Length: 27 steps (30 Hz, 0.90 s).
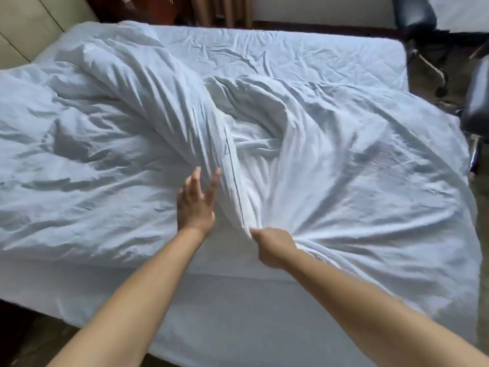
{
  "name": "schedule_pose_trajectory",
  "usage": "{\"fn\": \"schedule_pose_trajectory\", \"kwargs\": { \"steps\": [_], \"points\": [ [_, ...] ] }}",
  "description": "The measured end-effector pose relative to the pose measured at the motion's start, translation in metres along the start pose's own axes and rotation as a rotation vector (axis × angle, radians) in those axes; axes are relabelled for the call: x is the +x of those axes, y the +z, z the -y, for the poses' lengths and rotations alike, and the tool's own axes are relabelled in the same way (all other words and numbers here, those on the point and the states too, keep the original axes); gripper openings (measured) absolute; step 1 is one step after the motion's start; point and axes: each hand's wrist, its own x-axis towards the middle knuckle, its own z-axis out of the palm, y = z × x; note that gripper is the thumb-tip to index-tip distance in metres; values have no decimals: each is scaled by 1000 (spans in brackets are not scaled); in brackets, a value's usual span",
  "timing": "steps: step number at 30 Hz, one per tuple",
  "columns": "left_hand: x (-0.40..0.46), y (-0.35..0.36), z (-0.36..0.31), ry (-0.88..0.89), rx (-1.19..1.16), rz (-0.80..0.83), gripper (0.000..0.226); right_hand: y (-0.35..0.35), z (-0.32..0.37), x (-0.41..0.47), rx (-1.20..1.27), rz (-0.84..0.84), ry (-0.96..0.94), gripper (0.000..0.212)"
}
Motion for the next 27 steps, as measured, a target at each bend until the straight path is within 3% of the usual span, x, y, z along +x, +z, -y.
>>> {"fn": "schedule_pose_trajectory", "kwargs": {
  "steps": [2,3,5,7,9,12,16,19,23,24,27],
  "points": [
    [28,9,13,440,316,-34,95,16,4,-11,-205,140,-134,51],
    [40,13,14,626,399,42,83,21,4,-12,-254,176,-154,55],
    [55,17,2,777,540,421,42,21,0,-11,-253,195,-150,58],
    [59,21,-11,687,700,698,32,16,-4,-10,-226,144,-150,60],
    [58,20,-16,656,777,730,31,14,-9,-11,-198,74,-113,67],
    [57,3,-5,619,698,617,31,10,-9,-21,-141,-53,-15,73],
    [41,-52,12,491,594,508,28,4,-6,-38,-117,-308,-22,79],
    [10,-86,20,439,529,357,34,-16,-5,-50,-198,-366,95,80],
    [-58,-111,12,413,452,142,44,-28,3,-88,-307,-401,103,29],
    [-79,-112,7,381,424,155,44,-22,5,-101,-312,-384,88,26],
    [-145,-98,-20,124,466,487,43,18,5,-135,-287,-178,53,29]
  ]
}}
